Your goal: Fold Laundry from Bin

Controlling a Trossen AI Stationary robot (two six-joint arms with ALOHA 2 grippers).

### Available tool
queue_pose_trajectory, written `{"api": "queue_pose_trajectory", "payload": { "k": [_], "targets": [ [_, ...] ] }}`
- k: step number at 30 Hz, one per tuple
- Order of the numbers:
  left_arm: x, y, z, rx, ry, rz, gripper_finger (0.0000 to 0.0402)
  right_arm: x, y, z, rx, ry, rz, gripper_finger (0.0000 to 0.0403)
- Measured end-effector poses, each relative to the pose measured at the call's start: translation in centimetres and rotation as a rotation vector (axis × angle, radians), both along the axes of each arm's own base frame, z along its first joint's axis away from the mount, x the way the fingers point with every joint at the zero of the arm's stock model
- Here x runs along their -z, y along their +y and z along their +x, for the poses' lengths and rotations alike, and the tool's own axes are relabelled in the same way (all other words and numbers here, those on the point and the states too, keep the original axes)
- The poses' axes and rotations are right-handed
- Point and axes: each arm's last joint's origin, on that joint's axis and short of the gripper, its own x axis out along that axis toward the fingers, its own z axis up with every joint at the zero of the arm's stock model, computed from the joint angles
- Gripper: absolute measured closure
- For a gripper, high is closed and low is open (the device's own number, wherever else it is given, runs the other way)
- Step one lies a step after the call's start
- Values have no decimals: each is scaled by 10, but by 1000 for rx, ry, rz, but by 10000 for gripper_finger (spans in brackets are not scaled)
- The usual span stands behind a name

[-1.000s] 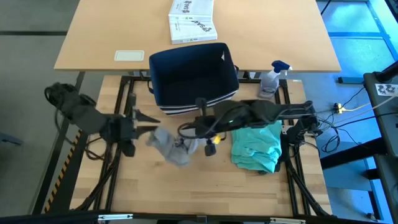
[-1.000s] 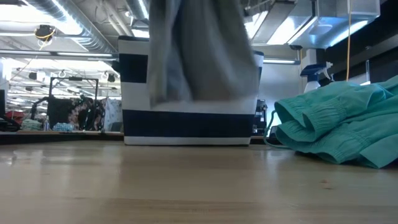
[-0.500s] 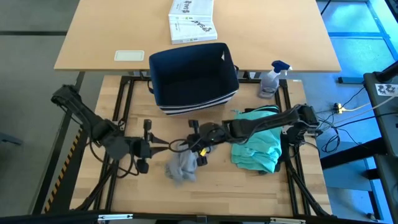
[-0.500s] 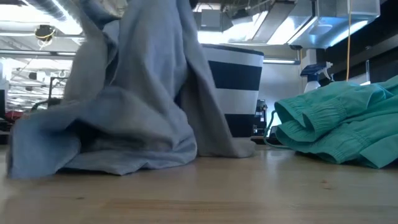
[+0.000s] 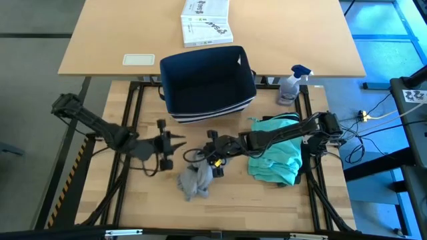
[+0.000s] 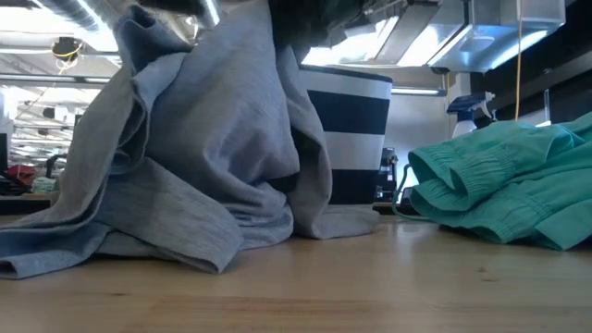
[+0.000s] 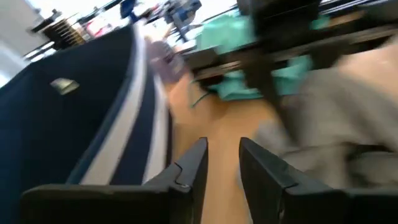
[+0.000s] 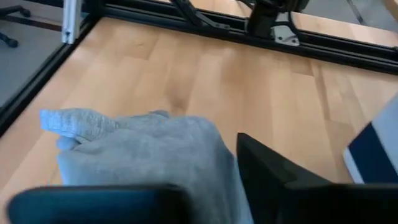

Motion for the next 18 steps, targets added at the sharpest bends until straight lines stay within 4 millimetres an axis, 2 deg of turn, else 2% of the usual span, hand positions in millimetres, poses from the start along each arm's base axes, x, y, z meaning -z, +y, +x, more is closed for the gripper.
{"api": "queue_pose_trajectory", "payload": {
  "k": [4, 8, 12, 18],
  "targets": [
    [10, 29, 8, -119, 37, 4, 285, 0, 0, 0, 5, -1, 11, 259],
    [21, 64, 12, -273, 70, 9, 272, 0, -1, 0, 29, -3, -1, 228],
    [25, 94, 15, -303, 90, 17, 271, 0, -1, 0, 43, 1, -14, 217],
    [18, 133, 19, -328, -68, 80, 271, 0, -1, 0, 41, -1, -17, 221]
  ]
}}
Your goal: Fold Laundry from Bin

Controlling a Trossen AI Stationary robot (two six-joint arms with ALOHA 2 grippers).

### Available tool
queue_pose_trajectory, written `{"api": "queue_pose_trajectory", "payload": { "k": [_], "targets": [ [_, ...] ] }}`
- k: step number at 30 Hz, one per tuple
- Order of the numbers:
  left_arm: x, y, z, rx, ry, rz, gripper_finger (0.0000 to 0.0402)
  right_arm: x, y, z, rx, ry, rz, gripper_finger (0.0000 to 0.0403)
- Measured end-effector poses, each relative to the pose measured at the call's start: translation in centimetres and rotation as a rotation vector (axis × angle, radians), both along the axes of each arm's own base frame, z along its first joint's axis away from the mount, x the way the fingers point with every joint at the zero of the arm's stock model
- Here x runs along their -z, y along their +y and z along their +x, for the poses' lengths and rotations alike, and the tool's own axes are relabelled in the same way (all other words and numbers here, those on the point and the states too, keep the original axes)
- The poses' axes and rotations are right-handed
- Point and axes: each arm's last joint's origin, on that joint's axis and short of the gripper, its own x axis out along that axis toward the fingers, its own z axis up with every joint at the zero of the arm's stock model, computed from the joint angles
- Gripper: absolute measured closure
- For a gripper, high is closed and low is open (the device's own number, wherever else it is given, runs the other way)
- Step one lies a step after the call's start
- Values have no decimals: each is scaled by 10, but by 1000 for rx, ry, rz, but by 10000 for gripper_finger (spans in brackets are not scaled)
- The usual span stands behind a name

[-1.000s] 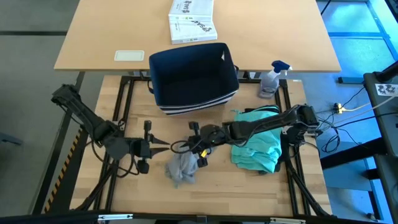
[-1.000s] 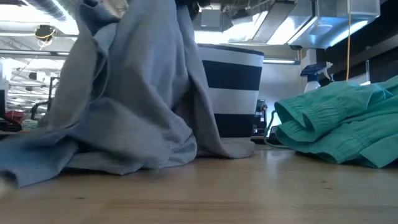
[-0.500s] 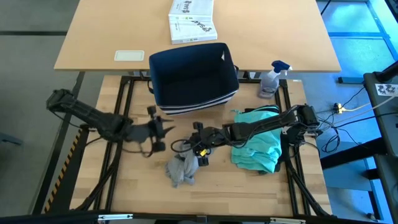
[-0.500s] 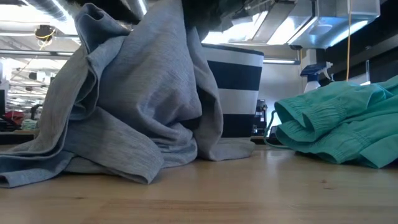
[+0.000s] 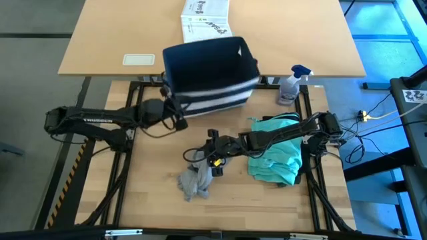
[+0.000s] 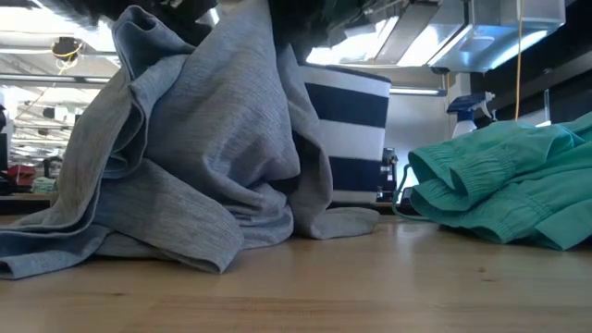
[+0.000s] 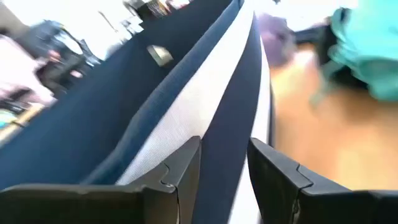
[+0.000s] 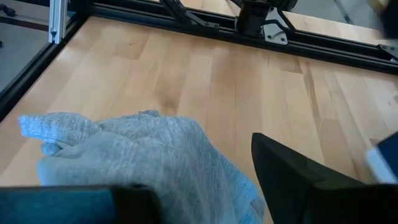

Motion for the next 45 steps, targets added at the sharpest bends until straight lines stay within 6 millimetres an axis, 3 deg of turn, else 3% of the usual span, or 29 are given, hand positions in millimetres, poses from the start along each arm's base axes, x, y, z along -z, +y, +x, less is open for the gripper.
{"api": "queue_pose_trajectory", "payload": {
  "k": [5, 12, 20, 27, 38, 42, 45],
  "targets": [
    [-3, 33, 1, -86, -47, 79, 271, 0, 0, 0, 0, -1, 0, 221],
    [15, 76, -10, -250, 72, 61, 271, 1, 0, -1, 0, 15, -3, 221],
    [30, 101, -7, -173, 11, -56, 271, 2, 0, -1, 0, 23, -5, 221],
    [54, 94, 5, -38, 40, -254, 271, 2, 0, -1, 0, 29, -7, 221],
    [91, 79, 26, -25, 183, -341, 271, 3, 0, -2, 0, 32, -7, 221],
    [92, 63, 34, 39, 185, -361, 271, 4, 0, -2, 0, 44, -9, 221],
    [83, 48, 39, 140, 192, -312, 271, 5, -1, -3, 0, 53, -11, 221]
  ]
}}
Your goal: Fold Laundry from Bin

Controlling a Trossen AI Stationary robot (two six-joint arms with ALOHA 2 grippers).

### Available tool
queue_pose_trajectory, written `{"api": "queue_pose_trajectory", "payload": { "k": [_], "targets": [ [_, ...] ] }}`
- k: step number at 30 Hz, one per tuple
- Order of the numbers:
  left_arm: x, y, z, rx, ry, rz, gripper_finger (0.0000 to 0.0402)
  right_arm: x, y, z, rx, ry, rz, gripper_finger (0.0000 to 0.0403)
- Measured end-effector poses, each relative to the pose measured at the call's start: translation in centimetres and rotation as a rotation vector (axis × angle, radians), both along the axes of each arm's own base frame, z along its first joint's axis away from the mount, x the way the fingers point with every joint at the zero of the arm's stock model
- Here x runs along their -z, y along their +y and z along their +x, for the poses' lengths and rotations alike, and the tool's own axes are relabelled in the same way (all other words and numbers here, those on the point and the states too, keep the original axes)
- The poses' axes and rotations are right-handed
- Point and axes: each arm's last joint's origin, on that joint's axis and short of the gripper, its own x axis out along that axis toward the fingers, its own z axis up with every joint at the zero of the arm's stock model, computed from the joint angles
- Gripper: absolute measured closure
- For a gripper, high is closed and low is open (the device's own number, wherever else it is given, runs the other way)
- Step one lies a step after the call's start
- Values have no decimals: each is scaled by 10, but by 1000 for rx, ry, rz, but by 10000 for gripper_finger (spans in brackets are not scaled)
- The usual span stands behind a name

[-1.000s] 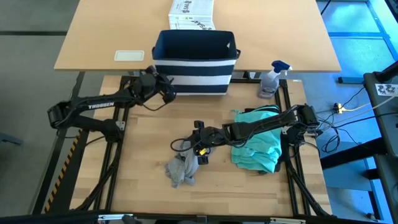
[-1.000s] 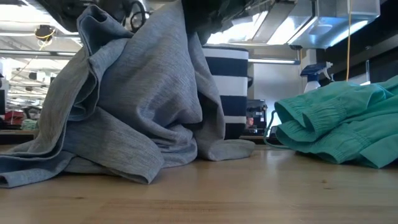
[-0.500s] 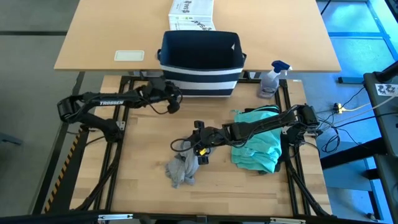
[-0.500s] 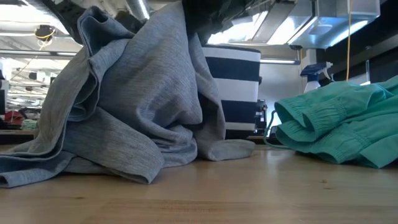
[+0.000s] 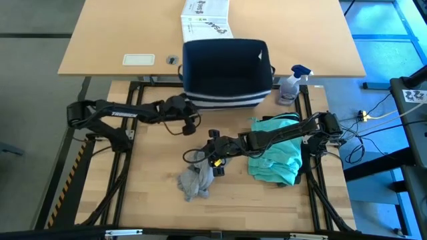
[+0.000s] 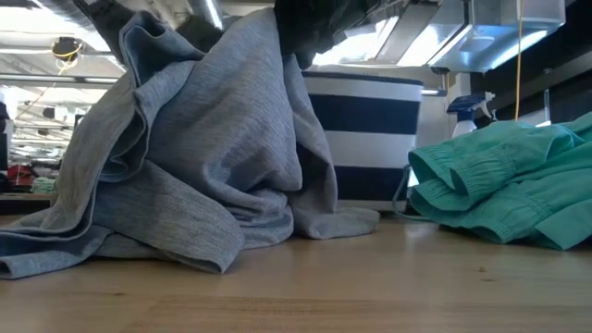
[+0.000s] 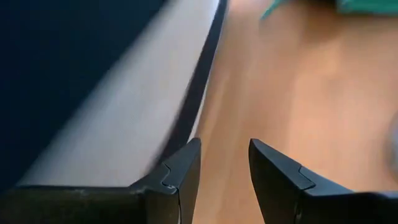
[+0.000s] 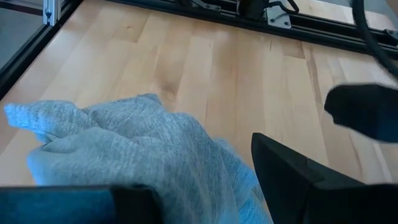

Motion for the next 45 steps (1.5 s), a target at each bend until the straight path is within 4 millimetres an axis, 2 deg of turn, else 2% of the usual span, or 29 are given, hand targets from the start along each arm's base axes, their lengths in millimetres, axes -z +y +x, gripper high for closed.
{"api": "queue_pose_trajectory", "payload": {
  "k": [6, 12, 16, 19, 22, 27, 39, 45],
  "targets": [
    [-47, -29, -3, 105, -48, 32, 271, 1, 0, 0, 0, 8, -2, 221],
    [-83, -66, -23, 190, -61, 18, 271, 2, 0, -1, 0, 25, -5, 221],
    [-107, -87, -38, 219, -142, 158, 271, 2, 0, -1, 1, 23, -5, 221],
    [-119, -93, -46, 192, -176, 285, 271, 2, 0, -1, 1, 21, -4, 221],
    [-122, -90, -48, 168, -155, 361, 271, 2, 0, -1, 1, 17, -3, 221],
    [-115, -73, -43, 120, -75, 400, 265, 0, 0, 0, 2, 1, 2, 221],
    [-92, -32, -21, 104, 52, 446, 189, 0, 0, 0, 7, -3, 11, 221],
    [-82, -19, -15, 45, 93, 434, 196, 0, 0, 0, 6, 0, 11, 221]
  ]
}}
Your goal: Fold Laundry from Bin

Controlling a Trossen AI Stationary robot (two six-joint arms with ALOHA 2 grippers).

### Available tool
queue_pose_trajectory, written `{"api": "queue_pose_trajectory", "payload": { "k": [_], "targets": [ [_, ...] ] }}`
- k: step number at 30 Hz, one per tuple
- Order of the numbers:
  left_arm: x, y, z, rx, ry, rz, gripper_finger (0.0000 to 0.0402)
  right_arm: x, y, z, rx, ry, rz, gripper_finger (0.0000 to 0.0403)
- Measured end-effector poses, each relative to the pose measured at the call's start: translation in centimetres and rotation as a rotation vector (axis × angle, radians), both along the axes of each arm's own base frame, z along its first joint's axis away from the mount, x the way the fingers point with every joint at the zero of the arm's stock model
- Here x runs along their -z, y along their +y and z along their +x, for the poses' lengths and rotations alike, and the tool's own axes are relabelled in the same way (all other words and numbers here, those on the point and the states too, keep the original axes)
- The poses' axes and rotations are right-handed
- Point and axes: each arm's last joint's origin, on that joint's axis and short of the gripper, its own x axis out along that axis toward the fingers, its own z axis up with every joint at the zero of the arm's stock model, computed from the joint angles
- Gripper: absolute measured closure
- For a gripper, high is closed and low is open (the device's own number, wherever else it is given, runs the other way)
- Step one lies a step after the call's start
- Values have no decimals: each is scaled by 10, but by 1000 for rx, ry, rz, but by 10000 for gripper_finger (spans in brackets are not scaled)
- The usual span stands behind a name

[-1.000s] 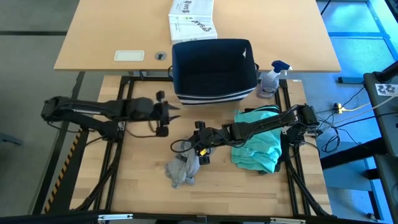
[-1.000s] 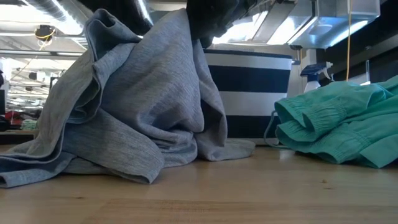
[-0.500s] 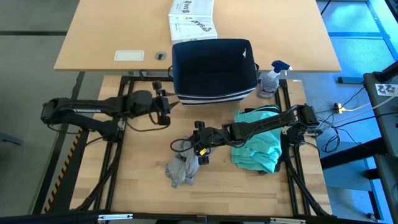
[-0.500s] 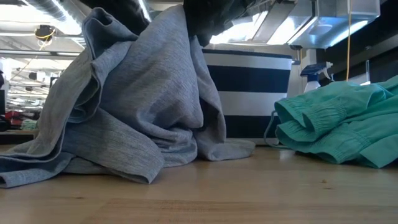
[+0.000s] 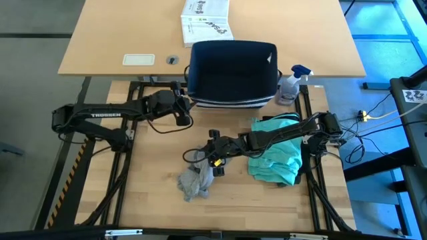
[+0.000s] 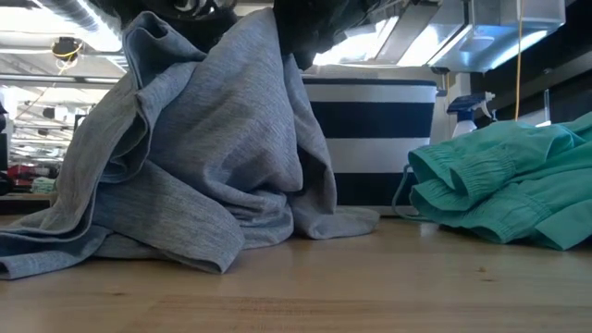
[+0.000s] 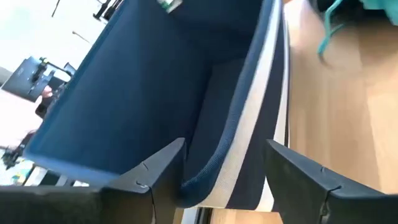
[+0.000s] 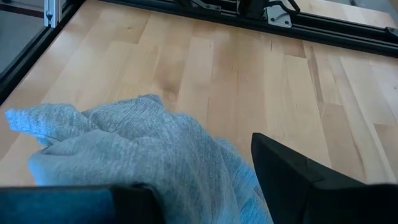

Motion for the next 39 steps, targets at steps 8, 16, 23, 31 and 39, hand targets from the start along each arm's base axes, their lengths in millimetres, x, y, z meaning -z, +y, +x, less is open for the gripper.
{"api": "queue_pose_trajectory", "payload": {
  "k": [8, 16, 23, 31, 39],
  "targets": [
    [-1, 2, 1, -13, -30, 5, 293, 1, 0, 0, -1, 8, -1, 221],
    [0, 2, 1, -13, -27, 2, 392, 1, 0, -1, -1, 10, -1, 221],
    [-2, 6, -4, -206, -23, 79, 397, 1, 0, -1, -1, 18, -3, 221],
    [-7, 20, -11, -392, -32, 163, 398, 2, 0, -1, -2, 24, -4, 221],
    [-10, 50, -25, -444, 18, 186, 397, 2, 0, -2, -2, 27, -4, 221]
  ]
}}
